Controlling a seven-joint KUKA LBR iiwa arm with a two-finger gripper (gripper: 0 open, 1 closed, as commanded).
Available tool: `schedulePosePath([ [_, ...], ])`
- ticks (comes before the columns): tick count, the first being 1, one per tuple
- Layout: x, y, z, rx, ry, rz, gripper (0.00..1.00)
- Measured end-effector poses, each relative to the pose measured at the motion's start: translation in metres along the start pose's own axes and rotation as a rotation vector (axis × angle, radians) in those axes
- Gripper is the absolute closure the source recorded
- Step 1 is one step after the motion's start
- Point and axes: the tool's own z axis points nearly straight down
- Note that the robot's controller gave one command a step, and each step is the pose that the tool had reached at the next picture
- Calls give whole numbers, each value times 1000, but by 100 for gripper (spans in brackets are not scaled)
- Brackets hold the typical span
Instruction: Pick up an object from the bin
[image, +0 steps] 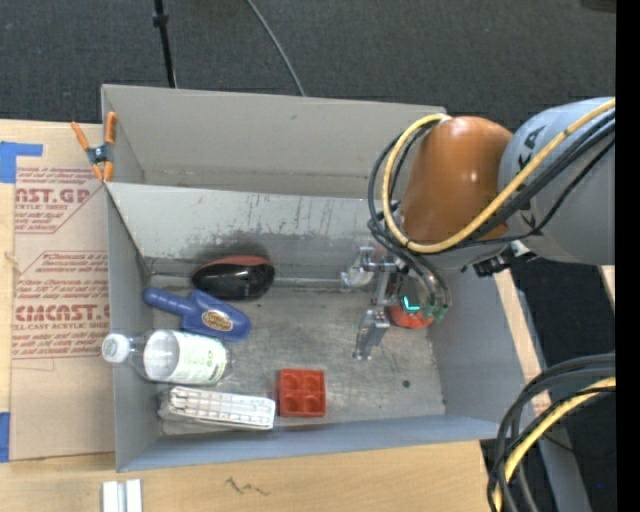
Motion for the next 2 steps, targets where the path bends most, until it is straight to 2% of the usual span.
schedulePosePath([
  [1, -2, 0, -4, 0, -8, 0, 0],
  [2, 30, 75, 88, 5, -28, -291, 100],
])
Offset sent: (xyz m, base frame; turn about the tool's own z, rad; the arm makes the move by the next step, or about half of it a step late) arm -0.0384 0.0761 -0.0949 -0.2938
